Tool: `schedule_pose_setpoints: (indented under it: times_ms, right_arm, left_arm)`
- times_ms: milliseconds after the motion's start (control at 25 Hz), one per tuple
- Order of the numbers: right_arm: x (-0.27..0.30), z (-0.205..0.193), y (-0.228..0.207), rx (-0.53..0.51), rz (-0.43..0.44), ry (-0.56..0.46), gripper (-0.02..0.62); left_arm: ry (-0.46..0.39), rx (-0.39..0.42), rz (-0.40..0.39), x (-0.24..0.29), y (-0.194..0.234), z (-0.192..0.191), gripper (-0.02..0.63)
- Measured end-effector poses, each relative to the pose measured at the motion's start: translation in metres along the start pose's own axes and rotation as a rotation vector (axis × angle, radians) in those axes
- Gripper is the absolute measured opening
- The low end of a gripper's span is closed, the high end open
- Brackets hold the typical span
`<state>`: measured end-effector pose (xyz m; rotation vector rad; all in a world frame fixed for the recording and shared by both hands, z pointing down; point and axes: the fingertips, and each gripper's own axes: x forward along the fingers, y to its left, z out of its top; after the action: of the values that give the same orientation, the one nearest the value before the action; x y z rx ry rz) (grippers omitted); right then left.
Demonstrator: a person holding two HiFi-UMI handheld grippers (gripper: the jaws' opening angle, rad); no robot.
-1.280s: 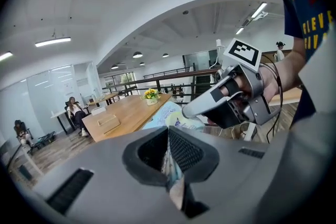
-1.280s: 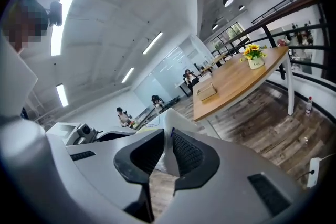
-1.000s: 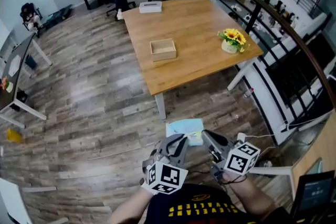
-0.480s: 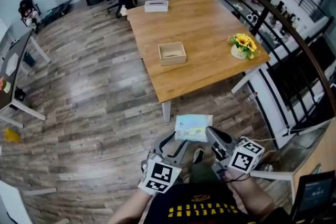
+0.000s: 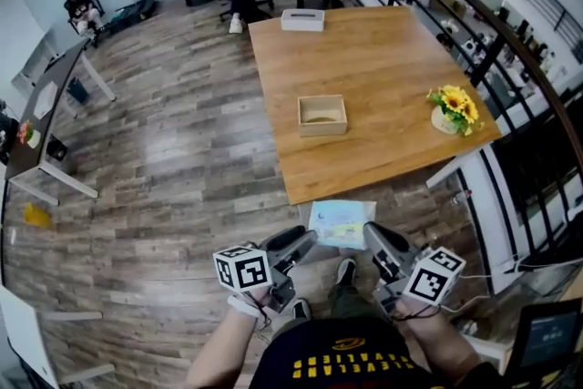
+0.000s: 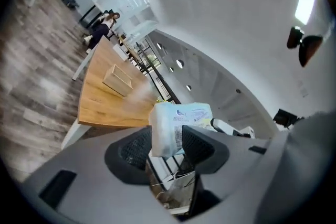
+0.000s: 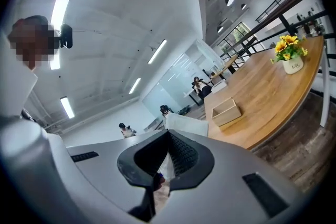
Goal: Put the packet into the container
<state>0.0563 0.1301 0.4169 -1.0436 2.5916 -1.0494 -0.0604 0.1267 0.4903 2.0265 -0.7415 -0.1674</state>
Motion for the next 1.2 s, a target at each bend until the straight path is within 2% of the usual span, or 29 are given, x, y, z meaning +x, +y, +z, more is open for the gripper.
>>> schedule_pose_setpoints:
  times_ms: [120, 200, 240, 320, 520, 600, 760, 960, 1200]
  right_arm:
    - [0.017, 0.023, -0.019, 0.001, 0.049, 0.019, 0.011]
    - [0.025, 0.039, -0.035, 0.007, 0.069, 0.032, 0.011]
    - [0.028, 0.048, -0.044, 0.005, 0.074, 0.039, 0.011]
    - [0.035, 0.063, -0.061, -0.003, 0.078, 0.055, 0.011]
    - [0.054, 0.083, -0.102, -0.053, 0.042, 0.12, 0.011]
    - [0.065, 0.088, -0.111, -0.065, 0.038, 0.132, 0.011]
    - [0.092, 0.097, -0.124, -0.083, 0.032, 0.162, 0.012]
    - [0.127, 0.101, -0.146, -0.067, 0.0, 0.189, 0.012]
    - [0.172, 0.112, -0.171, -0.064, -0.077, 0.194, 0.012]
  left_arm:
    - [-0.033, -0.062, -0.037, 0.026, 0.0, 0.019, 0.166]
    - [-0.057, -0.04, -0.012, 0.041, 0.003, 0.032, 0.149]
    - [-0.076, -0.018, 0.011, 0.048, 0.004, 0.04, 0.111]
    - [-0.113, 0.024, 0.055, 0.061, 0.004, 0.057, 0.076]
    - [-0.134, 0.14, 0.197, 0.088, 0.009, 0.086, 0.04]
    - [-0.148, 0.155, 0.227, 0.091, 0.012, 0.097, 0.033]
    - [-0.178, 0.15, 0.261, 0.094, 0.021, 0.123, 0.026]
    - [-0.173, 0.176, 0.308, 0.102, 0.039, 0.151, 0.026]
    - [-0.13, 0.206, 0.279, 0.119, 0.069, 0.192, 0.025]
